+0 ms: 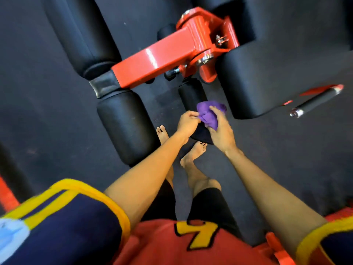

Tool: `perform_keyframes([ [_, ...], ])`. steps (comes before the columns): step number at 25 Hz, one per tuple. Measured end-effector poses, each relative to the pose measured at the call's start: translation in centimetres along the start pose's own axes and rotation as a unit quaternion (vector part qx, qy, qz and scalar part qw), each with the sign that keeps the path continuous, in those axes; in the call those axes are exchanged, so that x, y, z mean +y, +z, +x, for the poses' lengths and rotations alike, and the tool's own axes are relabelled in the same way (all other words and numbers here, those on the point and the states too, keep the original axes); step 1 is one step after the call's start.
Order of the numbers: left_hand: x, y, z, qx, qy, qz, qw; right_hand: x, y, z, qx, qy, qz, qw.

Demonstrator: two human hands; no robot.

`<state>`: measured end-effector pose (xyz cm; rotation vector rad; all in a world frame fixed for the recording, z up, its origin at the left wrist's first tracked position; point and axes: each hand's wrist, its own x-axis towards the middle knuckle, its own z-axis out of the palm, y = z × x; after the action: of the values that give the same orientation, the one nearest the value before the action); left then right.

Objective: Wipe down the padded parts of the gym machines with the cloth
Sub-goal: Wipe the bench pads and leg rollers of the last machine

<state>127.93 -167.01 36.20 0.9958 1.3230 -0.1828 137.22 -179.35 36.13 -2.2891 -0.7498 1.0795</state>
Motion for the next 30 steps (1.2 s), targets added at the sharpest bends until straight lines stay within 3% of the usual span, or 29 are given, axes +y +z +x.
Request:
perform_keyframes([
  [6,2.9,-2.9,-8.4,-0.067,0.111,0.126,0.984,-6.4,-4.6,-8.4,0.063,-0.022,0.004,0.998],
  [10,5.1,-2.8,-13.0,-0.074,0.188,0.14,0.969,-9.6,-7.6,-11.8,0.086,-0.026,0.027,0.996],
  [13,6.5,-2.7,-15.9,-0.035,0.238,0.11,0.964,-11.3,-9.5,-13.1,0.057,-0.025,0.036,0.997],
  [16,6.7,-3.1,-18.6,0.002,0.273,0.097,0.957,-12.3,-10.6,-14.3,0.003,-0.074,-0.029,0.997],
  [20,5.1,-4.4,-22.7,0.033,0.309,0.123,0.942,-13.6,-12.3,-16.9,0.086,-0.09,-0.019,0.992],
  [23,3.8,-5.9,-26.3,0.041,0.341,0.219,0.913,-14.9,-14.0,-18.1,0.107,-0.107,-0.039,0.988],
  [28,0.9,-10.3,-29.5,0.154,0.299,0.372,0.865,-17.9,-14.4,-19.3,0.097,-0.154,-0.055,0.982],
  [30,0.1,-12.0,-30.4,0.163,0.277,0.337,0.885,-19.1,-13.7,-20.3,0.09,-0.159,-0.077,0.98],
])
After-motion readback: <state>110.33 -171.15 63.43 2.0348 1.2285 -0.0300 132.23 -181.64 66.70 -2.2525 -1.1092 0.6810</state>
